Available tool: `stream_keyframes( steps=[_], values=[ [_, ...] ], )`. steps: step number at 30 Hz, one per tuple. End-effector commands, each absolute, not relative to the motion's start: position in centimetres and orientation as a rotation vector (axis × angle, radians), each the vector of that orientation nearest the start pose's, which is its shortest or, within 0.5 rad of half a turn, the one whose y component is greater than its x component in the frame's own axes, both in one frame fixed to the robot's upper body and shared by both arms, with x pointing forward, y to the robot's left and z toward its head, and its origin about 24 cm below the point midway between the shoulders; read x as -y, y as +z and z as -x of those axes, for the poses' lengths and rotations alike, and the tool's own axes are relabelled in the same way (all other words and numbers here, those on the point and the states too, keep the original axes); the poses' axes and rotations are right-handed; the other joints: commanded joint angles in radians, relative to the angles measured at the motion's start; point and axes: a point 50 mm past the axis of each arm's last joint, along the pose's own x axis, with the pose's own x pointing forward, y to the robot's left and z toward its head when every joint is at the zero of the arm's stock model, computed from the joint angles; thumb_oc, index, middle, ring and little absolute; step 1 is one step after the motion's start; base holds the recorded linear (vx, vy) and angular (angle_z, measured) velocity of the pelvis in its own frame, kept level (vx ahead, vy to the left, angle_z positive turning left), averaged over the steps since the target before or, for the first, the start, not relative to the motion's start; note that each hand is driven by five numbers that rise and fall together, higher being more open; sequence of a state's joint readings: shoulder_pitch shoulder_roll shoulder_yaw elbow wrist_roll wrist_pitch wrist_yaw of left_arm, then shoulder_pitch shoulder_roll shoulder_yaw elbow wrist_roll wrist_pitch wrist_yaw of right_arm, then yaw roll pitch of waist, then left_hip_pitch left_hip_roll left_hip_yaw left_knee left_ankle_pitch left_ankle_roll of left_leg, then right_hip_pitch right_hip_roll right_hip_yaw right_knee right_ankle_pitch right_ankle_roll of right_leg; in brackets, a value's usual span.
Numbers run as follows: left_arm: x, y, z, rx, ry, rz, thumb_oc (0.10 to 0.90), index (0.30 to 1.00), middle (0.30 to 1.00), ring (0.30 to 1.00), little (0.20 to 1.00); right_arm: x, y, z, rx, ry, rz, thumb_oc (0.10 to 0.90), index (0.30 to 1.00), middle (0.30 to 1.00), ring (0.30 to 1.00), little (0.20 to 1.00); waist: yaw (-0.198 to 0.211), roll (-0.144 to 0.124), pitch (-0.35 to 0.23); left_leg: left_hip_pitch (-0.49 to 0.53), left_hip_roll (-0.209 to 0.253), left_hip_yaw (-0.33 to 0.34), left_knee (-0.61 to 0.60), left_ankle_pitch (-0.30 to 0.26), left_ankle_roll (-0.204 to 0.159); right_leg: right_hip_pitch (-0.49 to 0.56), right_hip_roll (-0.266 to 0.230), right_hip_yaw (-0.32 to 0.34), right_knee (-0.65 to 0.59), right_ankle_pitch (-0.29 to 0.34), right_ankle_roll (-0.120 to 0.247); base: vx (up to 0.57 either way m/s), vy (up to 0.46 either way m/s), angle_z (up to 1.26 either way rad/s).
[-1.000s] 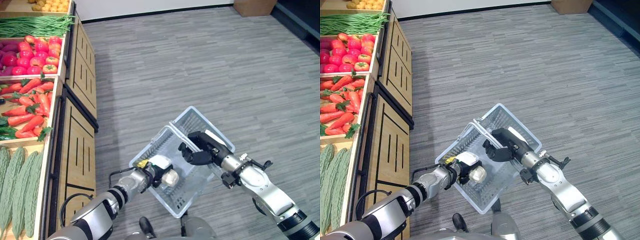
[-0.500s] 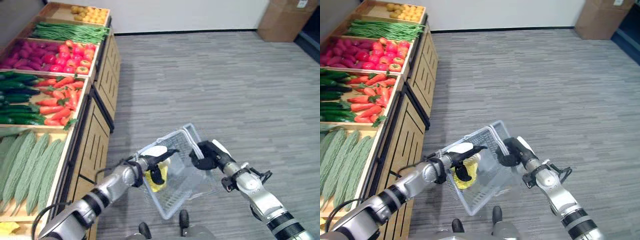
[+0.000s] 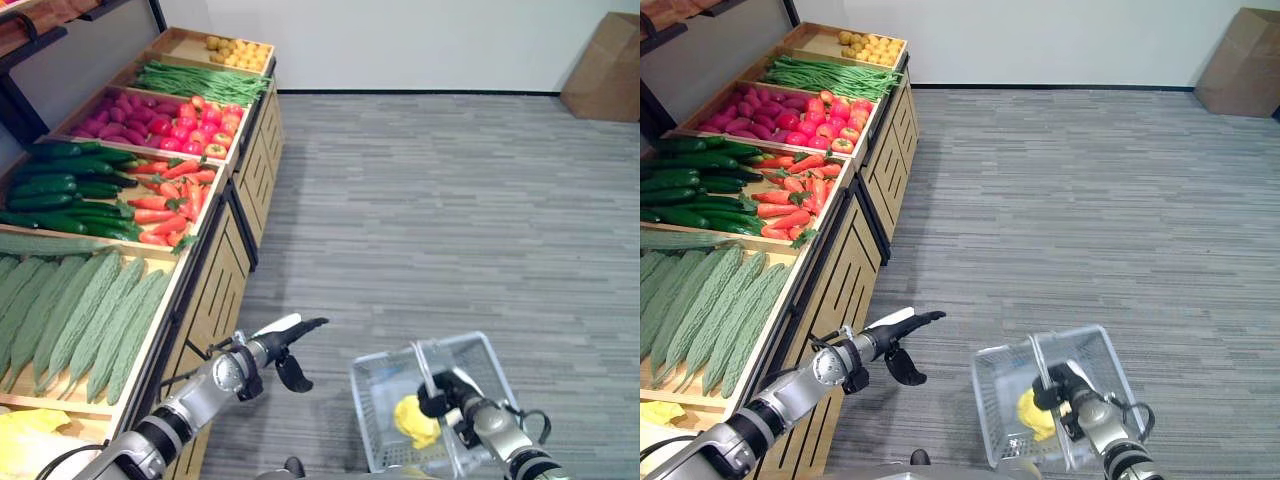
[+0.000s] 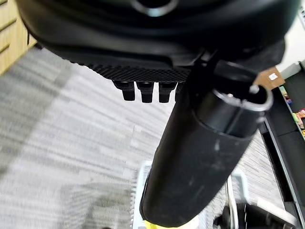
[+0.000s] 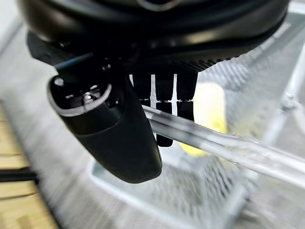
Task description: Get the vegetables into the basket
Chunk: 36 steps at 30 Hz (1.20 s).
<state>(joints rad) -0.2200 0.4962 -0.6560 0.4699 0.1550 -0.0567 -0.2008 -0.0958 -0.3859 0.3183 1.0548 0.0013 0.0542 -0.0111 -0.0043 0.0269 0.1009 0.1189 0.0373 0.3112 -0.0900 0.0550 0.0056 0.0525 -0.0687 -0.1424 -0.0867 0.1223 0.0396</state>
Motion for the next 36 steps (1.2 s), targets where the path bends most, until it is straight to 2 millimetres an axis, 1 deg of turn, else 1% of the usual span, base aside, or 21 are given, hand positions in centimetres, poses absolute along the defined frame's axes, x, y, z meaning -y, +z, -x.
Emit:
stream_keyframes(
  steps=[1,3,4,6,7,8,9,10,11,12,13,14,16,19,23,25,30,33,34,35,36],
  values=[
    [-15.4,-4.3,-26.1,-0.360,-0.673,-0.833,0.900,1.000,1.000,1.000,1.000,26.4,-9.9,-20.7,-0.824,0.013,0.558,0.400,0.300,0.300,0.300,0.300,-0.007,-0.017,-0.045,0.033,-0.019,-0.017,0.007,-0.099,0.000,0.048,-0.017,-0.016,0.057,-0.149,0.062,0.01,0.000,-0.07],
    [-16.6,-6.1,-25.4,-0.451,-0.635,-0.861,0.900,1.000,1.000,1.000,1.000,26.9,-10.7,-19.4,-0.881,-0.005,0.564,0.400,0.300,0.300,0.300,0.300,-0.009,-0.016,-0.043,0.029,-0.019,-0.016,0.007,-0.098,0.000,0.043,-0.017,-0.013,0.058,-0.148,0.062,0.01,0.009,-0.06],
    [-18.0,-8.0,-24.3,-0.557,-0.558,-0.852,0.900,1.000,1.000,1.000,1.000,27.4,-11.3,-18.0,-0.928,-0.030,0.561,0.400,0.300,0.300,0.300,0.300,-0.012,-0.016,-0.042,0.027,-0.020,-0.014,0.003,-0.095,0.000,0.038,-0.016,-0.010,0.057,-0.145,0.063,0.01,0.017,-0.10],
    [-20.1,-10.0,-22.5,-0.695,-0.392,-0.767,0.900,1.000,1.000,1.000,1.000,28.0,-12.2,-16.1,-0.991,-0.086,0.528,0.400,0.300,0.300,0.300,0.300,-0.016,-0.018,-0.038,0.021,-0.021,-0.013,0.003,-0.094,-0.001,0.031,-0.017,-0.011,0.059,-0.144,0.063,0.00,0.017,-0.08],
    [-20.5,-10.8,-21.6,-0.747,-0.345,-0.727,0.900,1.000,1.000,1.000,1.000,28.0,-12.4,-15.7,-1.004,-0.101,0.515,0.400,0.300,0.300,0.300,0.300,-0.017,-0.019,-0.037,0.016,-0.020,-0.013,0.003,-0.094,0.000,0.026,-0.017,-0.009,0.058,-0.142,0.063,0.00,0.000,0.00],
    [-21.6,-11.9,-20.1,-0.839,-0.250,-0.676,0.900,1.000,1.000,1.000,1.000,28.0,-12.8,-14.8,-1.026,-0.132,0.489,0.400,0.300,0.300,0.300,0.300,-0.018,-0.022,-0.036,0.010,-0.020,-0.011,0.003,-0.093,-0.001,0.023,-0.017,-0.009,0.056,-0.140,0.063,0.00,0.000,0.00],
    [-22.1,-12.7,-18.8,-0.905,-0.193,-0.614,0.900,1.000,1.000,1.000,1.000,27.9,-13.0,-14.4,-1.036,-0.153,0.459,0.400,0.300,0.300,0.300,0.300,-0.019,-0.023,-0.036,0.005,-0.020,-0.009,0.003,-0.093,-0.001,0.018,-0.016,-0.007,0.053,-0.135,0.062,0.00,0.000,0.00],
    [-22.9,-13.5,-17.2,-0.986,-0.098,-0.546,0.900,1.000,1.000,1.000,1.000,27.7,-13.4,-13.6,-1.054,-0.168,0.434,0.400,0.300,0.300,0.300,0.300,-0.021,-0.025,-0.035,0.002,-0.020,-0.008,0.003,-0.093,-0.002,0.015,-0.015,-0.006,0.052,-0.134,0.062,-0.02,0.035,0.00],
    [-23.9,-14.4,-14.8,-1.088,-0.020,-0.518,0.900,1.000,1.000,1.000,1.000,27.2,-13.9,-12.7,-1.078,-0.192,0.397,0.400,0.300,0.300,0.300,0.300,-0.025,-0.028,-0.032,-0.005,-0.020,-0.005,0.003,-0.094,-0.003,0.009,-0.014,-0.003,0.049,-0.129,0.062,0.00,0.000,0.00],
    [-23.9,-14.4,-14.8,-1.088,-0.020,-0.518,0.900,1.000,1.000,1.000,1.000,27.2,-13.9,-12.7,-1.078,-0.192,0.397,0.400,0.300,0.300,0.300,0.300,-0.024,-0.028,-0.033,-0.006,-0.020,-0.004,0.003,-0.094,-0.003,0.008,-0.014,-0.002,0.048,-0.128,0.061,-0.02,0.036,-0.04],
    [-24.3,-14.7,-13.9,-1.117,0.009,-0.523,0.900,1.000,1.000,1.000,1.000,27.0,-14.2,-12.2,-1.086,-0.200,0.378,0.400,0.300,0.300,0.300,0.300,-0.026,-0.029,-0.031,-0.010,-0.020,-0.002,0.003,-0.094,-0.003,0.003,-0.014,0.000,0.047,-0.125,0.062,0.00,0.048,-0.03],
    [-25.1,-15.0,-12.2,-1.166,0.082,-0.504,0.900,1.000,1.000,1.000,1.000,26.5,-14.7,-11.1,-1.114,-0.188,0.384,0.400,0.300,0.300,0.300,0.300,-0.026,-0.031,-0.026,-0.012,-0.021,0.000,0.003,-0.098,-0.002,0.001,-0.015,0.001,0.047,-0.123,0.063,0.01,0.066,-0.03],
    [-25.4,-15.2,-11.1,-1.186,0.164,-0.448,0.900,1.000,1.000,1.000,1.000,25.8,-15.1,-10.0,-1.120,-0.215,0.331,0.400,0.300,0.300,0.300,0.300,-0.026,-0.033,-0.020,-0.010,-0.023,0.001,0.003,-0.099,-0.001,0.002,-0.015,0.001,0.046,-0.122,0.064,0.03,0.064,-0.09],
    [-25.1,-15.4,-10.7,-1.175,0.207,-0.401,0.900,1.000,1.000,1.000,1.000,25.2,-15.4,-9.2,-1.124,-0.256,0.261,0.400,0.300,0.300,0.300,0.300,-0.026,-0.036,-0.010,-0.014,-0.028,0.001,0.003,-0.100,0.002,-0.002,-0.019,0.006,0.044,-0.116,0.069,0.02,0.076,-0.10],
    [-24.7,-15.3,-11.1,-1.150,0.204,-0.403,0.900,1.000,1.000,1.000,1.000,24.9,-15.7,-8.6,-1.147,-0.310,0.187,0.400,0.300,0.300,0.300,0.300,-0.025,-0.041,-0.001,-0.022,-0.037,0.002,0.003,-0.106,0.011,-0.011,-0.030,0.009,0.044,-0.104,0.081,0.01,0.113,-0.07],
    [-24.6,-15.2,-11.5,-1.134,0.199,-0.407,0.900,1.000,1.000,1.000,1.000,24.9,-15.6,-8.9,-1.138,-0.331,0.159,0.400,0.300,0.300,0.300,0.300,-0.024,-0.041,0.003,-0.029,-0.045,0.002,0.003,-0.110,0.018,-0.021,-0.038,0.013,0.048,-0.097,0.089,0.00,0.155,-0.04],
    [-24.7,-14.8,-12.6,-1.094,0.209,-0.423,0.900,1.000,1.000,1.000,1.000,24.8,-15.4,-10.2,-1.109,-0.317,0.179,0.400,0.300,0.300,0.300,0.300,-0.018,-0.048,0.026,-0.049,-0.071,0.007,0.003,-0.126,0.047,-0.058,-0.062,0.036,0.078,-0.060,0.113,0.01,0.230,-0.08],
    [-24.8,-14.5,-13.3,-1.069,0.212,-0.426,0.900,1.000,1.000,1.000,1.000,24.6,-15.3,-10.6,-1.103,-0.322,0.162,0.400,0.300,0.300,0.300,0.300,-0.014,-0.051,0.048,-0.051,-0.082,0.009,0.003,-0.134,0.061,-0.083,-0.073,0.047,0.130,-0.061,0.119,0.02,0.231,-0.05],
    [-24.9,-14.3,-13.7,-1.054,0.217,-0.426,0.900,1.000,1.000,1.000,1.000,24.4,-15.3,-11.0,-1.093,-0.312,0.163,0.400,0.300,0.300,0.300,0.300,-0.013,-0.051,0.065,-0.048,-0.086,0.009,0.003,-0.141,0.072,-0.112,-0.072,0.051,0.199,-0.070,0.120,0.02,0.208,-0.08],
    [-24.9,-14.3,-13.7,-1.054,0.217,-0.426,0.900,1.000,1.000,1.000,1.000,24.4,-15.3,-11.0,-1.093,-0.312,0.163,0.400,0.300,0.300,0.300,0.300,-0.012,-0.052,0.065,-0.049,-0.086,0.010,0.003,-0.141,0.072,-0.115,-0.072,0.052,0.203,-0.072,0.120,0.02,0.198,-0.16],
    [-24.9,-14.3,-13.9,-1.046,0.220,-0.423,0.900,1.000,1.000,1.000,1.000,24.3,-15.2,-11.2,-1.085,-0.313,0.157,0.400,0.300,0.300,0.300,0.300,-0.013,-0.052,0.078,-0.048,-0.088,0.011,0.003,-0.141,0.076,-0.140,-0.072,0.052,0.256,-0.069,0.122,-0.01,0.124,-0.21]
  ],
)
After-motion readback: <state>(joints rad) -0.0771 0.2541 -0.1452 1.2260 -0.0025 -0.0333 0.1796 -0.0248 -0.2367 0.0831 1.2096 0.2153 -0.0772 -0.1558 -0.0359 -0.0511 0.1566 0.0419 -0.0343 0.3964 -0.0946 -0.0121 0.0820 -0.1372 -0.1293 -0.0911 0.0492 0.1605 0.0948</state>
